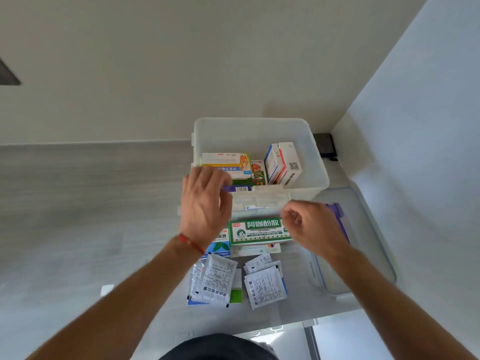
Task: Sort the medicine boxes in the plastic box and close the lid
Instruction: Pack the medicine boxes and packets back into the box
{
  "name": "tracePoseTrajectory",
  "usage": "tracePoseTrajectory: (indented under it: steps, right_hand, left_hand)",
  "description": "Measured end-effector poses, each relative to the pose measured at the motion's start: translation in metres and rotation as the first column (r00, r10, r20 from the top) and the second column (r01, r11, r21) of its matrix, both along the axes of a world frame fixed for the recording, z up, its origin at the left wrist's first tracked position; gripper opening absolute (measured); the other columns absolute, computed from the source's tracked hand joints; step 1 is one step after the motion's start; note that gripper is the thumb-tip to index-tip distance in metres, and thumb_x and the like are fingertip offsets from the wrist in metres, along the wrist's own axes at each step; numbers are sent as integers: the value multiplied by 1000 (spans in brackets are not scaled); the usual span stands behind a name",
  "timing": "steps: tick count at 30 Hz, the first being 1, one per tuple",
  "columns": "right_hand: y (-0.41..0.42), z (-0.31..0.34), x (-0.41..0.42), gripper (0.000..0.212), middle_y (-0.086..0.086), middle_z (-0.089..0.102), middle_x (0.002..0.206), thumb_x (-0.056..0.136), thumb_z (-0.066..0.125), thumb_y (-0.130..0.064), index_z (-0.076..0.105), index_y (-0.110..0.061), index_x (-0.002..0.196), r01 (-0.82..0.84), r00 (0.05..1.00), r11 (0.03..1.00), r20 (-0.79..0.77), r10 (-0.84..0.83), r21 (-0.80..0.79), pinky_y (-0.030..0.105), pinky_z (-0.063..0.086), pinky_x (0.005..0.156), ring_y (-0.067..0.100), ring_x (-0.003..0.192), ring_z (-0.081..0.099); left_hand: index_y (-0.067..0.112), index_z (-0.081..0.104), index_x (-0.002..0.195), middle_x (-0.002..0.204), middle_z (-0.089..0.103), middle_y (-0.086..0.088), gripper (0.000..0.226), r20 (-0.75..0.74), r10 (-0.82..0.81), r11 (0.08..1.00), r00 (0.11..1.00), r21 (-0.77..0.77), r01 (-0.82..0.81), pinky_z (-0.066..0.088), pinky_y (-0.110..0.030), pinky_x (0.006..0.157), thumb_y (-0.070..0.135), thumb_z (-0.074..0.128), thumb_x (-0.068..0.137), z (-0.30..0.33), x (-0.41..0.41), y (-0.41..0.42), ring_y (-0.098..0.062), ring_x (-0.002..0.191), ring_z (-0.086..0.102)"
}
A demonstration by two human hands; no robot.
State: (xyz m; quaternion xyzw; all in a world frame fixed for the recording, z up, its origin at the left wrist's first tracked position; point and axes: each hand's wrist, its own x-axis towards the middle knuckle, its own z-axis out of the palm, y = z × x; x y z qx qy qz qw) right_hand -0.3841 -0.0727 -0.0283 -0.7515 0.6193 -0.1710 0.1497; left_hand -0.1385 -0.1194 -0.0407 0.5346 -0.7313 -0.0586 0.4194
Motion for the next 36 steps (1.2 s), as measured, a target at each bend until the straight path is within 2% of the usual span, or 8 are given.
tracePoseTrajectory:
  steps: [3,6,10,13,22,29,32,36]
  right_hand:
    - [7,-46,-9,26,1,73,111,94,62,-20,69,-14,118,294,955,895,-73,-286,335,35,56,86,19,98,69]
    - [2,-79,-7,34,9,68,121,94,56,-18,59,-12,127,353,917,771,-31,-399,530,34,50,84,25,102,63]
    - [-1,-97,1,51,-1,64,116,91,58,-9,45,-19,140,404,787,751,221,-577,522,21,41,67,15,93,56]
    - [0,-97,-1,33,-2,70,104,90,58,-9,59,-18,121,433,770,744,220,-598,509,19,40,63,18,90,62]
    - [49,0,-49,25,-6,79,89,89,74,-23,54,-29,104,364,671,744,397,-627,560,23,51,62,-1,70,72]
    - [33,134,-79,36,-4,80,105,85,79,-25,68,-38,116,313,629,901,645,-433,300,34,64,79,17,95,78]
    - [-7,154,-79,36,1,80,100,78,78,-27,72,-33,112,443,666,890,626,-406,107,43,64,82,18,91,79]
    - [-48,152,-59,38,-1,78,103,81,74,-33,72,-28,119,444,870,888,299,-393,-123,34,59,91,18,91,76]
  left_hand:
    - [9,59,77,80,59,-1,22,-114,-89,975,990,195,110,50,-34,71,-11,49,75,-37,-14,59,-19,80,52]
    - [8,63,105,109,58,-6,34,-61,-77,807,995,582,98,51,-32,95,-9,58,76,-70,-25,73,-19,105,51]
    - [25,43,132,125,46,-1,64,-106,-7,498,994,862,96,52,-37,97,8,60,73,-76,-42,63,-22,117,47]
    - [28,42,131,118,48,-5,62,-120,84,446,989,892,70,58,-44,87,12,61,75,-70,-52,58,-25,111,51]
    - [39,58,114,109,65,9,42,-239,2,477,971,853,209,51,-13,55,16,66,80,-1,-35,98,-6,87,67]
    - [28,68,110,107,72,15,34,-495,-79,667,865,619,415,58,-17,72,4,62,86,74,-45,51,0,92,69]
    - [22,68,101,101,71,13,26,-293,-55,844,954,497,201,50,-8,74,6,60,82,76,-46,9,-2,88,66]
    - [15,66,108,104,71,-6,23,98,-30,895,995,447,-17,52,-39,85,17,57,87,45,-37,-29,-28,103,60]
